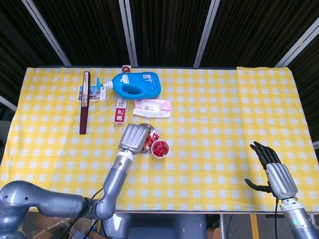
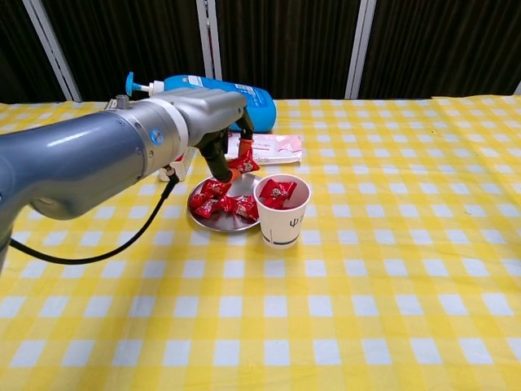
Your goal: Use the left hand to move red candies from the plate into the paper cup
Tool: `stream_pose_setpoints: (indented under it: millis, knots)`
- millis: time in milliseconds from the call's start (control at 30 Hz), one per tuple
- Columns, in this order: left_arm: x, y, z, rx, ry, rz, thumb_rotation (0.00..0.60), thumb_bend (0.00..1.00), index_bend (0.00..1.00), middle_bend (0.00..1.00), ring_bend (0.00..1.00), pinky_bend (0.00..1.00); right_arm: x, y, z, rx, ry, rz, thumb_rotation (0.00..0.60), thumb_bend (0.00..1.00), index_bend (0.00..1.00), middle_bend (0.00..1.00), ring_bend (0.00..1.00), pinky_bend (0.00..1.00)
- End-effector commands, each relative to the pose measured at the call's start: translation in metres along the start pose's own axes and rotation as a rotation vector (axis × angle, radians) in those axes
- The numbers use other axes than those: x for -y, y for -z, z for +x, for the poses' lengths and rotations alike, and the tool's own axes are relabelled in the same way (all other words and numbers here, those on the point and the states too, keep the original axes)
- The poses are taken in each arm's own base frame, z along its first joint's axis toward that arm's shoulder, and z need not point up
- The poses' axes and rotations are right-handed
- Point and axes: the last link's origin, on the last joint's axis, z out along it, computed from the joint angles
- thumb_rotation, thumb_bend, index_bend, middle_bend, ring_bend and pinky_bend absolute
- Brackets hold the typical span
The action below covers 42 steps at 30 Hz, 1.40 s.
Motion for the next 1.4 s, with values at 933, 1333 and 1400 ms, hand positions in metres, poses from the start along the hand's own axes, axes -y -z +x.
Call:
stream_pose_setpoints:
  millis: [933, 1333, 1400]
  knots:
    - [-0.03, -0.011, 0.001, 0.004, 0.011, -0.048, 0.6, 0.2, 0.41, 0.9, 0.98, 1.0, 0.001, 0.0, 0.0, 0.001, -0.003, 0.005, 0.6, 0.28, 0.0, 0.0, 0.0, 0.0]
    - [-0.006, -0.006, 0.009, 0.018, 0.035, -0.026, 0.6, 0.23, 0.14, 0.72, 0.88, 0.99, 0.0, 0.0, 0.0, 0.001, -0.002, 0.003, 0.6, 0.28, 0.0, 0.0, 0.0, 0.0]
    - [0.0, -0.005, 0.011, 0.023, 0.041, -0.017, 0.6, 0.25, 0.13, 0.71, 0.88, 0.99, 0.0, -0.001, 0.0, 0.0, -0.002, 0.003, 0.6, 0.28, 0.0, 0.0, 0.0, 0.0]
